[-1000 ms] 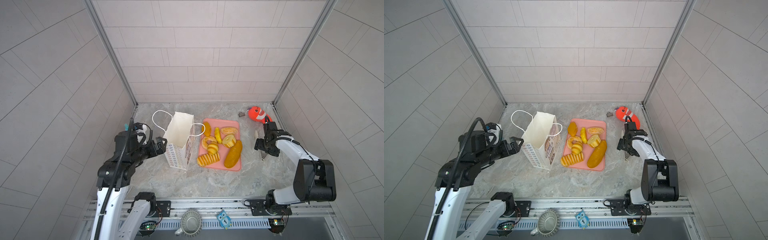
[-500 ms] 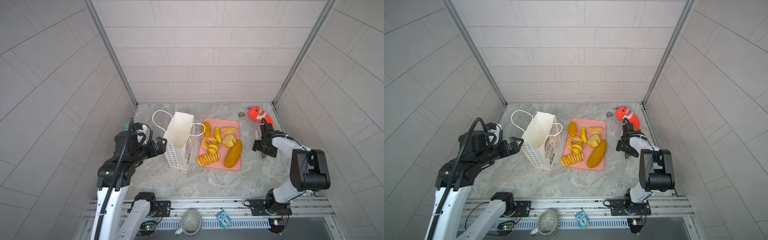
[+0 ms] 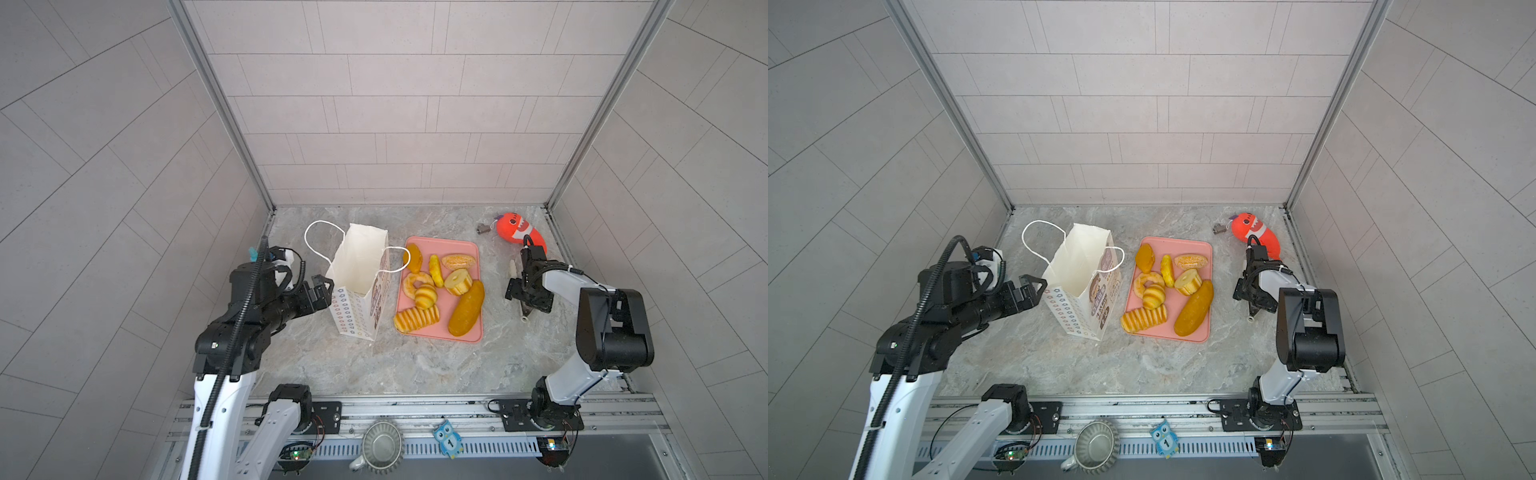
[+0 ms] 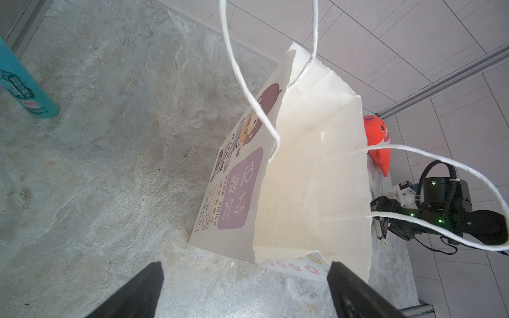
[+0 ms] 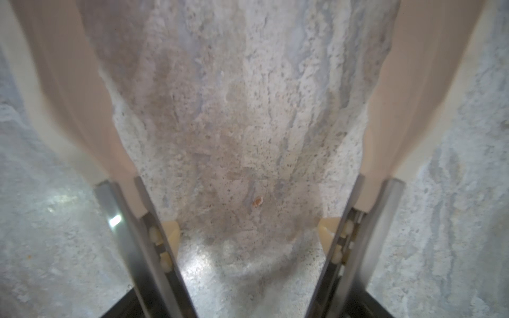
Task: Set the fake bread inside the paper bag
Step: 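Lower the right gripper onto the metal tong handle and close on it, then lift the tong with the right gripper and swing it over the tray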
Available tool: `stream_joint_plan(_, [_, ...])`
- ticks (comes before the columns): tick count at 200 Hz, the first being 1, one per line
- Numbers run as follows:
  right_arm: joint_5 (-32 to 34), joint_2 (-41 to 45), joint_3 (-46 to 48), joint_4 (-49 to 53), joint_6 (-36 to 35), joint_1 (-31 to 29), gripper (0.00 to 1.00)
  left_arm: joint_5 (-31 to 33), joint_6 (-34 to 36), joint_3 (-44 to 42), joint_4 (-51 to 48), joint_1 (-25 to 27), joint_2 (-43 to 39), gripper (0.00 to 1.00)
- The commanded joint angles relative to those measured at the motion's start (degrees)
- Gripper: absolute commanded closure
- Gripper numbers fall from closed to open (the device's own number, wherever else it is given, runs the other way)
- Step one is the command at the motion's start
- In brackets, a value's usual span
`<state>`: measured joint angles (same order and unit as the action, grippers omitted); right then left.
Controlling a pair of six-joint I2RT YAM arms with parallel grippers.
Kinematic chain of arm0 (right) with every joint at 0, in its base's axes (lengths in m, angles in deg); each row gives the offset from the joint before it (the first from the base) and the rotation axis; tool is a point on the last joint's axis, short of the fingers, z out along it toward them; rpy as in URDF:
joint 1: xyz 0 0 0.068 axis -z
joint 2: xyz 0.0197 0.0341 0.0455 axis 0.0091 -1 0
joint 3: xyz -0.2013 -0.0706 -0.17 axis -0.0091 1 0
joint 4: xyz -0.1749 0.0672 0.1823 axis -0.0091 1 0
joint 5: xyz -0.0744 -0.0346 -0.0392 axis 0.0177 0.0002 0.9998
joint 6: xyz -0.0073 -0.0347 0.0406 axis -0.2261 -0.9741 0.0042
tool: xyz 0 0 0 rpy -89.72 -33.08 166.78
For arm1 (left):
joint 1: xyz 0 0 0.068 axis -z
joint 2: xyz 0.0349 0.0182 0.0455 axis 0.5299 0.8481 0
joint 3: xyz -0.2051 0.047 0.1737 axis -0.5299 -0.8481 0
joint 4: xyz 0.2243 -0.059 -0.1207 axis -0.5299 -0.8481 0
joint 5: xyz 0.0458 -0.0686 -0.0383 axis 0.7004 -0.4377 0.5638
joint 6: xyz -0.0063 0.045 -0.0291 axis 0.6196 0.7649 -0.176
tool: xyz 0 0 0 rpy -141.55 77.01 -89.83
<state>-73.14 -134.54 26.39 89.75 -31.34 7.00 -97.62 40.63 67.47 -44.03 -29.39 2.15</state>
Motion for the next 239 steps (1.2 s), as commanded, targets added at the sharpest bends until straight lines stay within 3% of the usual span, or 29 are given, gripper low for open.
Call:
stream_joint_plan(1, [0.9, -2.6, 0.0, -0.4, 0.1, 0.4, 0.13, 0.8, 1.1, 1.8, -1.0, -0.4, 0.4, 0.0])
stream_joint_plan(110, [1.3, 0.0, 1.1, -1.3, 0.3, 1.2, 0.29, 1.3, 1.1, 1.9, -1.0, -0.4, 0.7, 0.0])
stream_joint_plan(239, [-3.9, 19.3, 4.8, 2.0, -3.1, -1.0, 0.46, 1.9, 1.2, 2.4, -0.7, -0.3, 0.8, 0.0])
